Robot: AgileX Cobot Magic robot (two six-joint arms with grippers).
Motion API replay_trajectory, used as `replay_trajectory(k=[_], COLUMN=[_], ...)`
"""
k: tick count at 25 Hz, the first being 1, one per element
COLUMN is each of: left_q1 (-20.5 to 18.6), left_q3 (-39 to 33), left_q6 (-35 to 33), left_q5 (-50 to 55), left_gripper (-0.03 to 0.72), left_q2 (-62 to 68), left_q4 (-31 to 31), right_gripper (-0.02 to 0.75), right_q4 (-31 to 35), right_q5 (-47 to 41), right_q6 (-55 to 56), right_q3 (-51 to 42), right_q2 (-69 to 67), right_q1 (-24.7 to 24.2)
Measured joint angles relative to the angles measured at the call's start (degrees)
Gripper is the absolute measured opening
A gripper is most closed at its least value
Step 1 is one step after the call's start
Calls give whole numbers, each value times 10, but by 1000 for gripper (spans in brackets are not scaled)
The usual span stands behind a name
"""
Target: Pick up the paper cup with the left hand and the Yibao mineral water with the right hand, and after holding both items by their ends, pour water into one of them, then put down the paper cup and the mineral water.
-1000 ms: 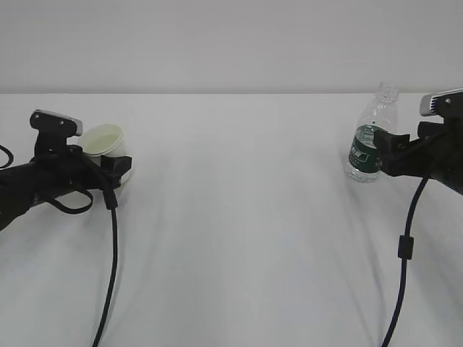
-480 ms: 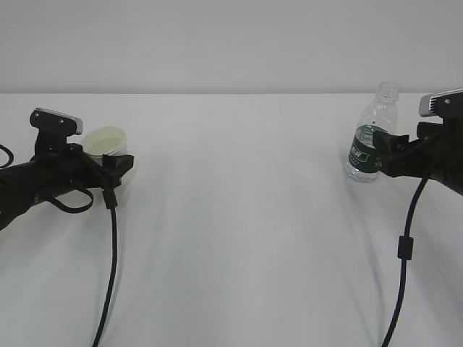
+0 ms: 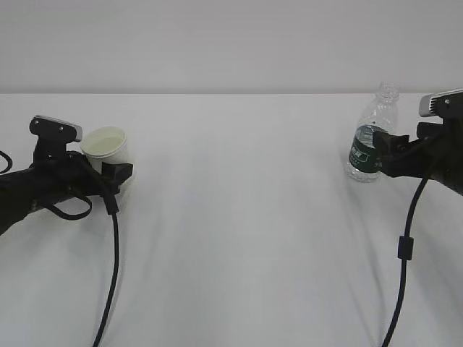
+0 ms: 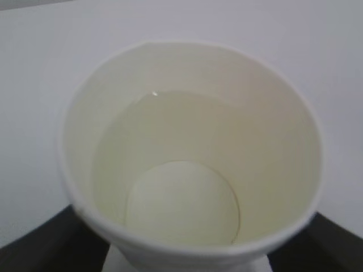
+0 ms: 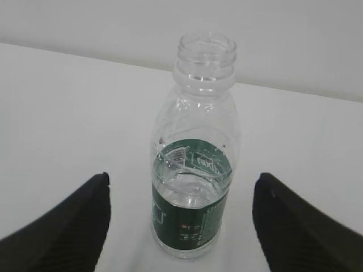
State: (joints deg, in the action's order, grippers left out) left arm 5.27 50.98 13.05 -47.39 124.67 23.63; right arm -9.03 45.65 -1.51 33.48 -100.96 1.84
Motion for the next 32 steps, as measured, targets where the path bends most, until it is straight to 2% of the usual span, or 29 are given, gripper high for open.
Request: replay_trajectory(k=[15, 32], left_q1=[0, 0], left_q3=[-6, -49], left_q6=[27, 33], left_q5=[10, 17], left_gripper=[562, 562], left_q2=[-2, -23], left_q4=[14, 25], right_gripper=[589, 589], right_q4=[0, 0], right_q5=[0, 0], right_q6=[0, 0], right_q3=[0, 0], right_q2=[0, 0], right_q1=[0, 0])
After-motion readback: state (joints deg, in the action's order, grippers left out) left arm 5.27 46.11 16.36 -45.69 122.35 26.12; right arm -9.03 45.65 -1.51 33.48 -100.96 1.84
